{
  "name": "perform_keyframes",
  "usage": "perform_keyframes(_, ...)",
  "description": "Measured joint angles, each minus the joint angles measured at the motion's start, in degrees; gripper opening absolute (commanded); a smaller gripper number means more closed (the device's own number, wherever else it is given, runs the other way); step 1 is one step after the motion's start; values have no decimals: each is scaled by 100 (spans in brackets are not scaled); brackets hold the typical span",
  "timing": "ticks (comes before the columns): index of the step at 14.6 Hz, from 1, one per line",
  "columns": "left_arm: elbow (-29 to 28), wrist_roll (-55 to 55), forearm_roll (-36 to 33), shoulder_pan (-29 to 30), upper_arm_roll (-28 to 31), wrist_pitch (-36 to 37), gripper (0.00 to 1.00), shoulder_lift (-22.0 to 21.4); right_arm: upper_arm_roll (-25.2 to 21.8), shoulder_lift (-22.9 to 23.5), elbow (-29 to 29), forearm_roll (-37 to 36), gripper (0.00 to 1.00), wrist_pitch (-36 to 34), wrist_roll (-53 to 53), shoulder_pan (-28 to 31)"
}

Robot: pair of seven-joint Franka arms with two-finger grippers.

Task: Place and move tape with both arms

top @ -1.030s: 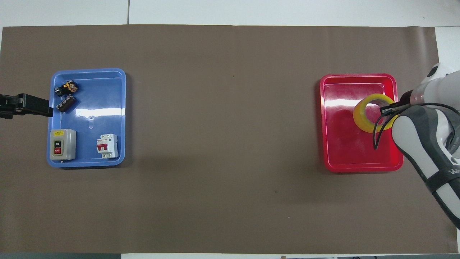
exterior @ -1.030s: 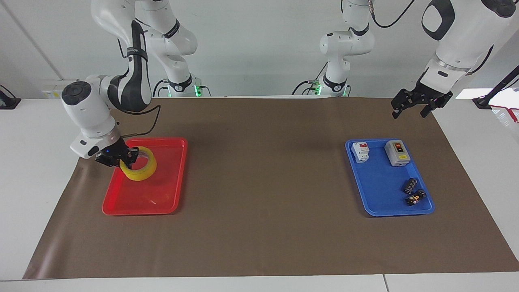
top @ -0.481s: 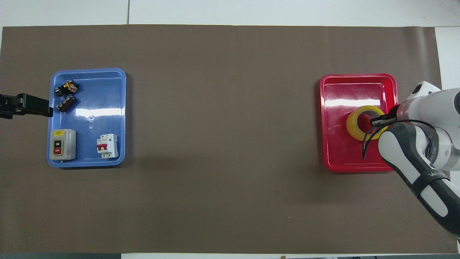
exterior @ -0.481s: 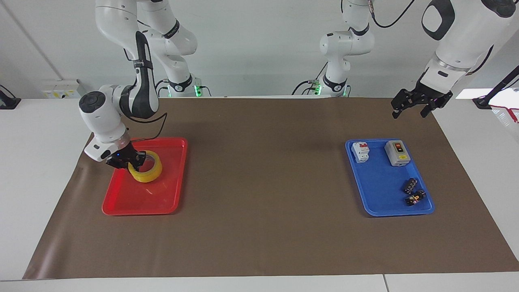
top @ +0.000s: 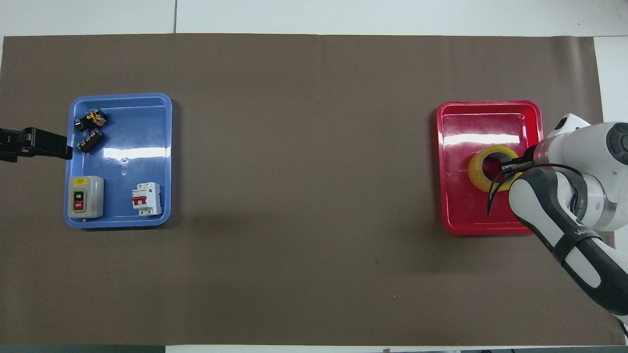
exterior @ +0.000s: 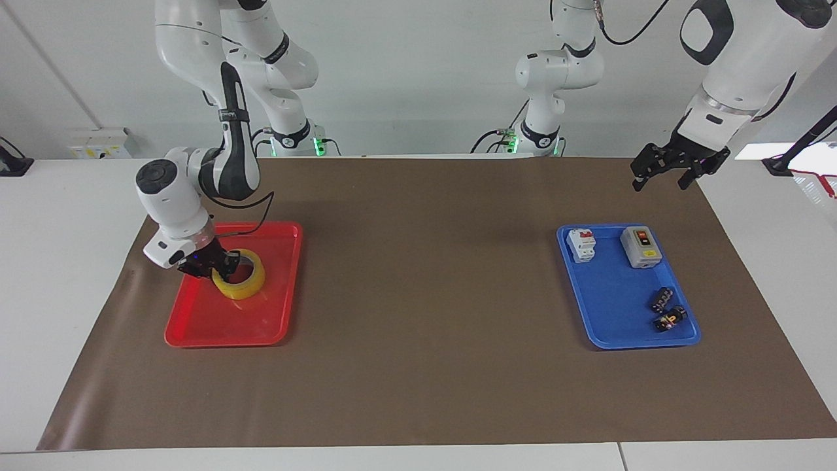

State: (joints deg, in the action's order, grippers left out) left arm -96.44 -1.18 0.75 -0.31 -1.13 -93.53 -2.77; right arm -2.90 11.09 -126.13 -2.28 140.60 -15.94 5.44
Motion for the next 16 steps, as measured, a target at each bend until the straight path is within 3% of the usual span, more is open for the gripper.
perform_keyframes(5,0,0,0,0,0,0,100,0,39,-116,236,0,100,-130,439,-59)
perform_keyframes(9,0,0,0,0,0,0,100,0,70,-435,1177,0,100,-1176,917,-299)
perform_keyframes(13,0,0,0,0,0,0,100,0,87,-539,1975,-7,100,-2203,2107,-744)
perform_keyframes(16,0,0,0,0,0,0,100,0,69,-690,2758,-9,100,-3410,2294,-772)
